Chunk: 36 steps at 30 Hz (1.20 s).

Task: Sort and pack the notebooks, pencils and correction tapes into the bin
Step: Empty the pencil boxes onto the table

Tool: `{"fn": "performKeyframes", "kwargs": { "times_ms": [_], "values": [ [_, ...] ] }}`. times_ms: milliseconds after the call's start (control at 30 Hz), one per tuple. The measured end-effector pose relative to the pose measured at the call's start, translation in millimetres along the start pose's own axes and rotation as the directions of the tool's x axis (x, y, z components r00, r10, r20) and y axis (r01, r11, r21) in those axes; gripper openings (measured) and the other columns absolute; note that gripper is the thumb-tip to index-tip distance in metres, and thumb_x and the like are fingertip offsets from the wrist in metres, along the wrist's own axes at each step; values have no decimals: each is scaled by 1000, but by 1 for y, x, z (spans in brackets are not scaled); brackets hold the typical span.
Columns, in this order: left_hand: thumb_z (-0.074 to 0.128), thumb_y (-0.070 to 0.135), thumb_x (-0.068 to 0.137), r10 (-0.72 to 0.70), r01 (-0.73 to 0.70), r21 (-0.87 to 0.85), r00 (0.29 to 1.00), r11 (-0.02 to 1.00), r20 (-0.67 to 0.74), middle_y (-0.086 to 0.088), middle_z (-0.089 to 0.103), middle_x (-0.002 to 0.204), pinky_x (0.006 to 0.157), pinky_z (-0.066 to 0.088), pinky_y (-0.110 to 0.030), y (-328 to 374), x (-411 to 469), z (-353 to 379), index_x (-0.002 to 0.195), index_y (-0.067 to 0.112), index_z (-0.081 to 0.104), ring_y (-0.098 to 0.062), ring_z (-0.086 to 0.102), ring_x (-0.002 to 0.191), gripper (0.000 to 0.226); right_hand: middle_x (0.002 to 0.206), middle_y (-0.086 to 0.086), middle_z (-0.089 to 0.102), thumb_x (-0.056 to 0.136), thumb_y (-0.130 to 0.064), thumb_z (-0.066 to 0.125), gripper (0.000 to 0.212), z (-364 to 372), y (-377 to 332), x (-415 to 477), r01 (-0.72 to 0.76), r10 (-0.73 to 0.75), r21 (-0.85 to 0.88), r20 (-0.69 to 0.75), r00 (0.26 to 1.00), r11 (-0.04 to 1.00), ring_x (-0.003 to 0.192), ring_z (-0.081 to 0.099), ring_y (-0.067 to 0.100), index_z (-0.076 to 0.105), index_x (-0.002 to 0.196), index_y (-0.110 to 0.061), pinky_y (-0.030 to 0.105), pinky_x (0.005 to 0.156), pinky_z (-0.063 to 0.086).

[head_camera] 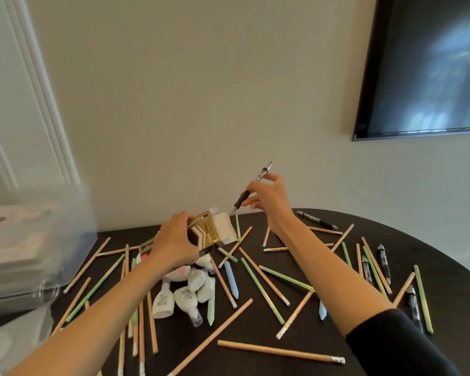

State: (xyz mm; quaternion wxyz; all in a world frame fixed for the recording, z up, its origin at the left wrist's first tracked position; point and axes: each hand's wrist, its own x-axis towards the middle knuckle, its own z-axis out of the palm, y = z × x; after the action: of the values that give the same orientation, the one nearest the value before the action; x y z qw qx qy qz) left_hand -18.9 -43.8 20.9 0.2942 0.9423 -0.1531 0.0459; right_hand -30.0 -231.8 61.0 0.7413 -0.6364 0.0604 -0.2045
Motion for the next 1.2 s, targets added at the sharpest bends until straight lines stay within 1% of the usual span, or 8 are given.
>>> {"fn": "performKeyframes", "kwargs": {
  "times_ms": [133, 267, 433, 500, 633, 767, 933, 1200],
  "values": [
    [69, -6, 62, 16, -12, -104, 999, 994, 42, 0, 46, 119, 79, 40, -25, -7, -16, -19, 126, 17, 42, -13, 42, 105, 73, 94, 16, 63, 86, 2, 53, 38, 22, -5, -20, 24, -22, -34, 66, 998, 999, 43, 62, 10, 35, 115, -15, 15, 42, 46],
    [69, -8, 61, 43, -21, -219, 995, 976, 94, 7, 45, 108, 67, 38, -18, -16, -27, -33, 120, 21, 43, -12, 43, 101, 71, 92, 13, 63, 86, 2, 56, 23, 44, 0, -39, 75, -52, -110, 199, 979, 991, 48, 64, 9, 44, 96, -15, 16, 48, 51],
    [68, -9, 61, 24, 30, -321, 987, 947, 162, 7, 48, 108, 71, 42, -24, -32, -40, -43, 112, 28, 43, -16, 46, 105, 68, 89, 9, 62, 87, -9, 61, 5, 54, 5, -50, 152, -13, -410, 323, 946, 899, 70, 56, 7, 58, 91, -9, 13, 55, 46],
    [68, -9, 61, 15, 53, -347, 982, 936, 191, 7, 48, 107, 66, 40, -21, -36, -45, -46, 115, 27, 43, -16, 45, 106, 69, 100, 15, 63, 87, -16, 62, 21, 53, 7, -53, 137, 49, -490, 348, 936, 861, 73, 53, 6, 60, 103, -2, 16, 60, 41],
    [67, -10, 62, 28, 71, -392, 970, 917, 242, 5, 50, 111, 72, 41, -23, -36, -50, -49, 122, 23, 43, -16, 45, 108, 73, 80, -1, 65, 82, -9, 67, 20, 51, 11, -59, 132, 31, -397, 377, 926, 908, 65, 60, -3, 66, 98, 2, 7, 56, 44],
    [67, -10, 64, 52, 70, -392, 954, 917, 294, 6, 49, 107, 72, 41, -23, -35, -54, -52, 120, 25, 42, -16, 46, 106, 70, 71, -2, 64, 79, -18, 71, 12, 56, 14, -64, 137, 82, -511, 383, 920, 849, 65, 56, 4, 68, 77, -6, 12, 58, 42],
    [68, -8, 66, 38, 90, -414, 956, 906, 292, 8, 50, 106, 68, 37, -21, -39, -58, -54, 118, 26, 44, -15, 45, 106, 67, 91, 2, 64, 89, -22, 60, 6, 50, 13, -64, 117, 65, -427, 389, 919, 897, 77, 61, 9, 60, 87, -15, 14, 64, 50],
    [67, -9, 66, 56, 66, -361, 947, 930, 318, 9, 49, 104, 84, 37, -29, -33, -61, -53, 118, 27, 43, -15, 44, 107, 68, 80, -8, 63, 82, -5, 63, 11, 39, 10, -63, 196, -7, -468, 375, 927, 862, 76, 55, 1, 70, 90, -5, 14, 66, 42]
  ]
}}
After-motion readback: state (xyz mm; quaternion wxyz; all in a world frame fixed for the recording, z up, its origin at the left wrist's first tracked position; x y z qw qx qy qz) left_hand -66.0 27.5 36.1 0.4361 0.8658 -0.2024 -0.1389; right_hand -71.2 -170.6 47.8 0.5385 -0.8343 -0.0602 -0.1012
